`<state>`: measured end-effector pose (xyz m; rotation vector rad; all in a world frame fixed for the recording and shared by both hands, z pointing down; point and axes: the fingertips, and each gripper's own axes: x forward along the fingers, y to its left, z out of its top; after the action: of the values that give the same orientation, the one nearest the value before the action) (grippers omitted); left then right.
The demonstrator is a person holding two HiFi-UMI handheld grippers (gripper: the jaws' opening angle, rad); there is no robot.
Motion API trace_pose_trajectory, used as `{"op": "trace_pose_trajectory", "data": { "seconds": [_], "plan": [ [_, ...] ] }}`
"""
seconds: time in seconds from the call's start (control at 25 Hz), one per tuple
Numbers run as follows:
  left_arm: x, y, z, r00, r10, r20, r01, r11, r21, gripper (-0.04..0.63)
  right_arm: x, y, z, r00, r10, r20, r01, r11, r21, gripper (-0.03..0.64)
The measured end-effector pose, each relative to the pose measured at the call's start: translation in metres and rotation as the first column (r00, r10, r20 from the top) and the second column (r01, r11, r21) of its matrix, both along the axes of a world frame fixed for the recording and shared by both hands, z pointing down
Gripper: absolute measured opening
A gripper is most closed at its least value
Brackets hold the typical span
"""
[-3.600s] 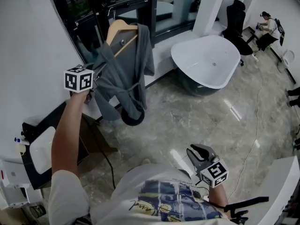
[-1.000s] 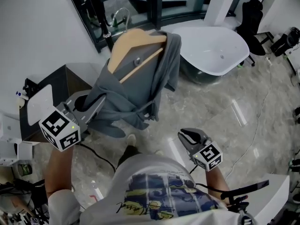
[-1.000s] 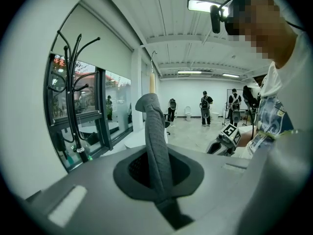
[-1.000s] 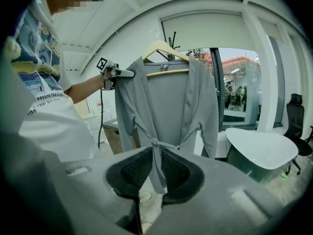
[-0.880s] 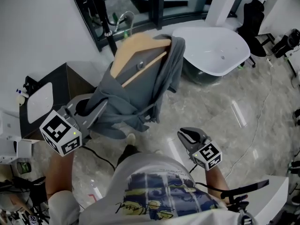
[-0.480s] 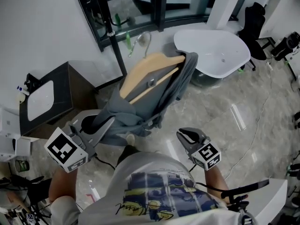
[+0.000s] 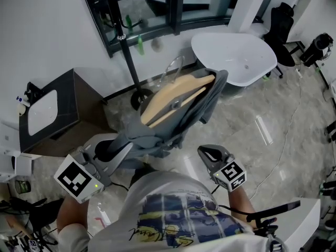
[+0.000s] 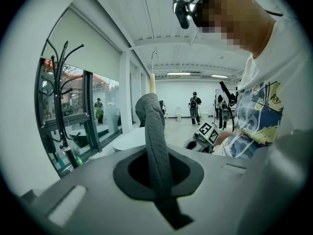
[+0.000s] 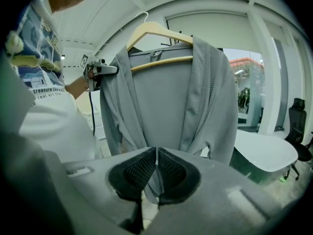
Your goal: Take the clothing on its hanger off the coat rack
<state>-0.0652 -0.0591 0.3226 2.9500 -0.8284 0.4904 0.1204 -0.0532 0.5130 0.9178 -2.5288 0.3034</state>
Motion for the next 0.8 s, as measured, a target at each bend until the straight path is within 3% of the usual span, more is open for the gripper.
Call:
{"op": "trace_pose_trajectory", "data": {
  "seconds": [0.36, 0.8],
  "plan": [
    [0.010, 0.027, 0.002, 1.000, 0.012, 0.008, -0.012, 1.000, 0.005, 0.008, 0.003, 0.017, 0.001, 1.000, -0.014, -0.016, 0.014, 1.000, 0.009, 0.003],
    [0.008, 0.024, 0.005, 1.000, 0.022, 0.016, -0.022, 1.000, 0.001, 0.008, -0.007, 0.009, -0.004, 0.999, -0.032, -0.022, 0.032, 0.999, 0.028, 0.003]
  ]
}}
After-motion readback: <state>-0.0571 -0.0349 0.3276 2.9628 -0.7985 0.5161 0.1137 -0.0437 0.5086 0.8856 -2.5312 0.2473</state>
